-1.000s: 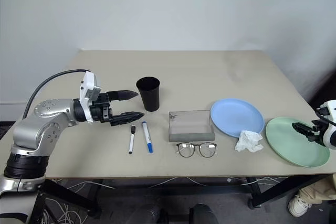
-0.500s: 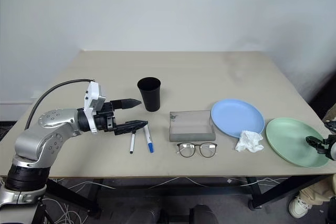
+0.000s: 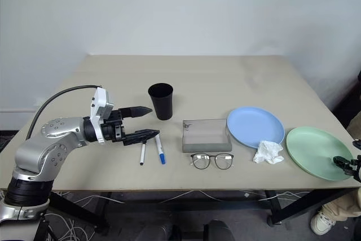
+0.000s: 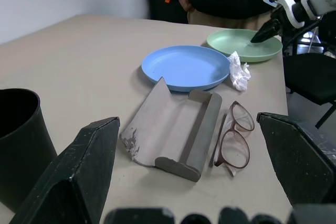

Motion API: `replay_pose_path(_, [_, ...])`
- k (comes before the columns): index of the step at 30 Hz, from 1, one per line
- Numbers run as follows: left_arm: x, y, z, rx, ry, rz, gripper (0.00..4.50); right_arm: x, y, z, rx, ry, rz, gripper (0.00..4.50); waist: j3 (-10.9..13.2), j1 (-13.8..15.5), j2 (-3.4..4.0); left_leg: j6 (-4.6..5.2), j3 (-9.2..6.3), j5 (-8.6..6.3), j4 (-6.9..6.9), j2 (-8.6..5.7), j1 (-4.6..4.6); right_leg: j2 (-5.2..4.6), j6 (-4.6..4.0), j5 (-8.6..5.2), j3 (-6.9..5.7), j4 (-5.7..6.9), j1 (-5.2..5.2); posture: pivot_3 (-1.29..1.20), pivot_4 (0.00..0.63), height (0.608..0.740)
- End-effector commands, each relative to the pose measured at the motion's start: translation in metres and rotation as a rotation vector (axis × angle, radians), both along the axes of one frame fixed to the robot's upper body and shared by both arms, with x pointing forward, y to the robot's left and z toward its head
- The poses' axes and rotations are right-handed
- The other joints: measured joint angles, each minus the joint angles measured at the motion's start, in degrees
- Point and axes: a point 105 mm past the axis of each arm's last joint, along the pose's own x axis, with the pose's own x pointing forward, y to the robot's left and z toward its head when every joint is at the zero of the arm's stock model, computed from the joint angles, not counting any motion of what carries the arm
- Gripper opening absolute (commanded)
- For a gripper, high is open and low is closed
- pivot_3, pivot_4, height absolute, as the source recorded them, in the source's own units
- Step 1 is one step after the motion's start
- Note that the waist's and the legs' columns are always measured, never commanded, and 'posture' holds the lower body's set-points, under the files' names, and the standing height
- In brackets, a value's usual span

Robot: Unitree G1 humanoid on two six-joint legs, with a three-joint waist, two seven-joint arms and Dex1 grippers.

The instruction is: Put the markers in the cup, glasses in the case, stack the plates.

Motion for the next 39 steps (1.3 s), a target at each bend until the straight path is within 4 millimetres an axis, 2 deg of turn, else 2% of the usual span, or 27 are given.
replay_pose_path(1, [-0.002,0.002,0.014,-0.013,-0.048,-0.005,4.46,0.005,-0.005,0.014,-0.019,-0.066,-0.016,3.79,0.0,-0.09,0.0,0.0,0.0,0.0,0.0,0.0,0.01,0.01,0.01,0.0,0.01,0.0,0.0,0.0,0.0,0.731])
replay_pose_path(8, [0.0,0.004,0.015,-0.005,-0.052,-0.004,4.5,0.004,-0.004,0.009,-0.011,-0.068,-0.021,1.7,-0.01,-0.01,0.02,0.0,0.0,0.0,0.01,0.01,0.02,0.01,0.02,0.0,-0.01,0.0,0.02,0.0,0.0,0.731])
replay_pose_path(13, [0.001,0.005,0.017,-0.001,-0.054,-0.004,4.5,0.006,-0.003,0.009,-0.009,-0.076,-0.022,0.05,-0.01,-0.08,0.01,0.01,0.0,0.0,0.01,0.01,0.02,0.02,0.02,0.0,0.0,0.0,0.02,0.0,0.0,0.731])
replay_pose_path(22, [0.0,0.006,0.017,0.002,-0.052,-0.001,4.5,0.014,-0.007,0.022,0.003,-0.166,-0.077,0.05,-0.01,-0.07,0.0,0.01,-0.02,0.0,0.06,0.01,0.03,0.02,0.06,0.0,-0.02,0.0,0.07,0.0,0.0,0.731])
replay_pose_path(31, [0.0,0.007,0.016,0.005,-0.046,0.007,4.5,0.021,-0.028,0.056,0.047,-0.372,-0.291,0.05,0.0,-0.05,0.03,0.01,-0.02,0.0,0.07,0.01,0.01,0.01,0.07,0.0,-0.02,-0.01,0.05,0.0,0.0,0.731])
replay_pose_path(39, [-0.001,0.01,0.014,0.011,-0.037,0.01,4.5,0.034,-0.022,0.072,0.215,-0.48,-0.338,0.05,0.0,-0.11,0.03,0.02,-0.02,0.0,0.05,0.0,-0.01,0.02,0.07,0.0,-0.02,-0.07,0.07,0.0,0.0,0.731])
